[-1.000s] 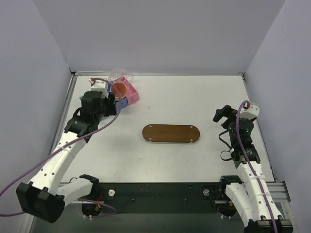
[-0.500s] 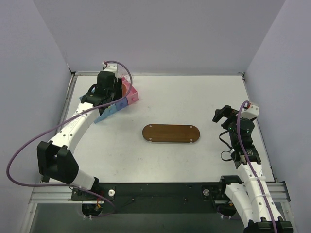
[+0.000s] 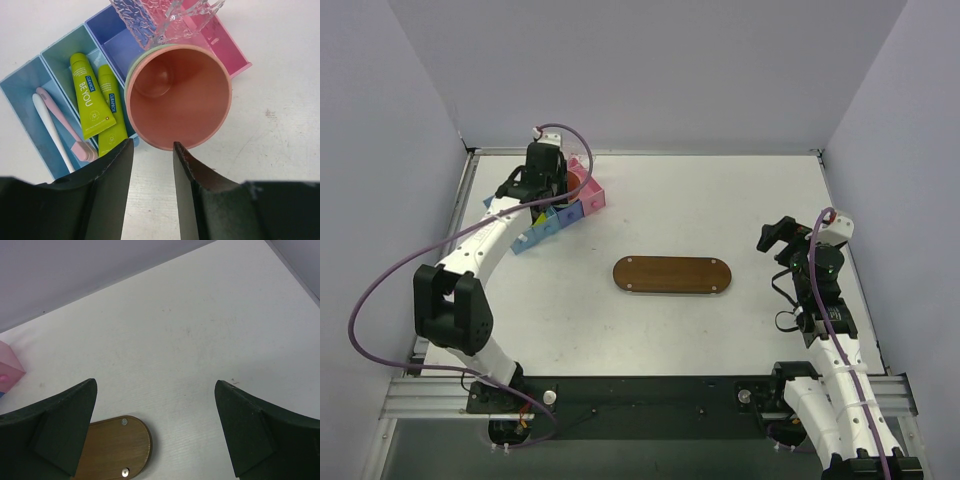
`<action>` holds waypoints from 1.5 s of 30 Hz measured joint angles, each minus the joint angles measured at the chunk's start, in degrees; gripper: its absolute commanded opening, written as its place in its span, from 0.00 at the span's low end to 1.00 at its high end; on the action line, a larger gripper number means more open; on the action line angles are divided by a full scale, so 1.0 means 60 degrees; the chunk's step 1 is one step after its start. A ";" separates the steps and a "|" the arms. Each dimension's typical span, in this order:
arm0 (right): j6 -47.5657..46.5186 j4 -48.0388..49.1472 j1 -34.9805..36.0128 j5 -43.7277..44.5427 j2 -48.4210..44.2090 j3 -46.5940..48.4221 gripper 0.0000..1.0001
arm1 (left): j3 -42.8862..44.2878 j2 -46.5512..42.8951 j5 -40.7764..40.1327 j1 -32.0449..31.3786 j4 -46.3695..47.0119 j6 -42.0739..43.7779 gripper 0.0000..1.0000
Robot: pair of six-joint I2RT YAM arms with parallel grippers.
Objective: Prepare toiletry sets of a toothbrush and toothpaste on the tray
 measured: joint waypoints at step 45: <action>0.0080 -0.0036 0.0000 -0.0506 0.0164 0.0011 0.97 | 0.1657 0.1326 -0.0827 0.0328 -0.0958 -0.0157 0.29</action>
